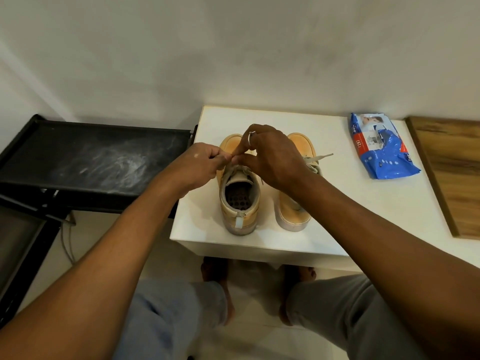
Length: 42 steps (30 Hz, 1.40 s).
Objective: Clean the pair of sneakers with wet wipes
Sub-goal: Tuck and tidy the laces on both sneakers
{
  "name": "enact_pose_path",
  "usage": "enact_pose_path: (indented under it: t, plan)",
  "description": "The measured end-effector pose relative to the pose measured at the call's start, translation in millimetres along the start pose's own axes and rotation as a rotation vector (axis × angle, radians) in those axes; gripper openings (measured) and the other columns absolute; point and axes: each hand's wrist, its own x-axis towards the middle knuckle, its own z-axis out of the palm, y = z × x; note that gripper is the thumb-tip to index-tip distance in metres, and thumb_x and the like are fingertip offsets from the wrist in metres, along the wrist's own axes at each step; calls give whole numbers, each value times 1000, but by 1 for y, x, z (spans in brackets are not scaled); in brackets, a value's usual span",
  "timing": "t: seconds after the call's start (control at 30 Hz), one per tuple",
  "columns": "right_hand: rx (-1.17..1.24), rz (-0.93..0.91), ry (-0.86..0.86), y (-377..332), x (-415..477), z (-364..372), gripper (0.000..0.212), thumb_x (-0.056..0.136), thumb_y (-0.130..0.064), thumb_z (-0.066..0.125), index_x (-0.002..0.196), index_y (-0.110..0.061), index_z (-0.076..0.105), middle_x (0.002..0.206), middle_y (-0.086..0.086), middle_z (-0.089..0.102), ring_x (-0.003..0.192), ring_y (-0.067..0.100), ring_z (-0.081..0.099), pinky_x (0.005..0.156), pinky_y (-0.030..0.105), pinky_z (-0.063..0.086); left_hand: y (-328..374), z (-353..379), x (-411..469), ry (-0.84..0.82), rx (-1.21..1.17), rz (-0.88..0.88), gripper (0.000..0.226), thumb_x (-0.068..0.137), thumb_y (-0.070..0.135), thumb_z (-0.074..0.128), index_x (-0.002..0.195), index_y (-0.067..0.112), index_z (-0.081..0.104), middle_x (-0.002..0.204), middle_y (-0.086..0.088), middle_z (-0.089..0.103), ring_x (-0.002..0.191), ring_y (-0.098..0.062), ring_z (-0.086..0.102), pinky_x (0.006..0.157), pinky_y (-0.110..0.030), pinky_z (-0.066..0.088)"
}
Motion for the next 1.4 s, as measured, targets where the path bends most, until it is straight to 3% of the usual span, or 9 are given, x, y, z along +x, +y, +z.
enact_pose_path:
  t: [0.23,0.6,0.73,0.83,0.97,1.1,1.23,1.33,1.4]
  plan:
    - [-69,75,-146,5,-9,-10,11,83,-38,73,84,-27,73,89,-11,63,83,13,59,66,32,49,-12,-3,2,57,236,-103,44,97,39,52,66,10,63,59,0,55,53,-12,47,50,-22,35]
    - [-60,98,-179,11,-14,-12,10,84,-37,73,84,-27,75,78,-17,55,74,8,55,61,29,43,-11,9,10,80,322,-86,50,96,38,54,58,6,53,53,-4,45,47,-13,36,46,-23,30]
    - [-18,56,-178,15,-17,-14,16,84,-41,70,92,-27,75,91,-9,63,84,11,58,72,36,50,-21,4,10,66,278,-54,48,96,44,52,74,3,65,72,-13,65,62,-27,60,57,-30,47]
    - [-8,62,-173,19,-20,-17,26,85,-46,68,104,-30,73,107,-4,65,89,9,53,82,39,48,-20,2,3,-29,150,-154,43,99,50,40,105,15,64,100,-2,68,81,-19,67,74,-37,57]
    - [-40,92,-148,21,-26,-22,31,85,-50,67,109,-31,71,116,-5,64,101,12,55,92,42,42,-10,3,-11,-146,-53,-284,63,91,67,33,133,22,48,119,-1,59,89,-20,68,68,-35,58]
    - [-86,292,-69,34,-34,-38,43,81,-51,70,121,-36,63,133,-4,53,124,19,46,101,42,34,-6,5,-26,-277,-124,-326,77,79,70,54,143,30,37,133,-2,52,90,-25,71,69,-42,61]
    - [26,636,-191,59,-52,-60,87,69,-66,73,143,-31,42,147,7,38,132,29,41,104,47,42,-7,10,-30,-325,-148,-315,72,82,50,68,143,35,35,126,-6,60,86,-25,73,72,-46,60]
    - [193,814,-354,75,-68,-68,107,64,-69,72,150,-25,27,138,8,47,119,26,56,95,43,51,-4,13,-28,-275,-161,-310,69,86,42,67,145,37,32,126,-7,59,83,-26,73,69,-44,61]
    - [315,898,-457,78,-74,-67,101,72,-60,74,150,-24,22,120,2,58,97,20,68,81,36,57,-4,15,-27,-263,-150,-318,68,87,39,67,145,38,32,125,-7,59,81,-26,73,66,-42,61]
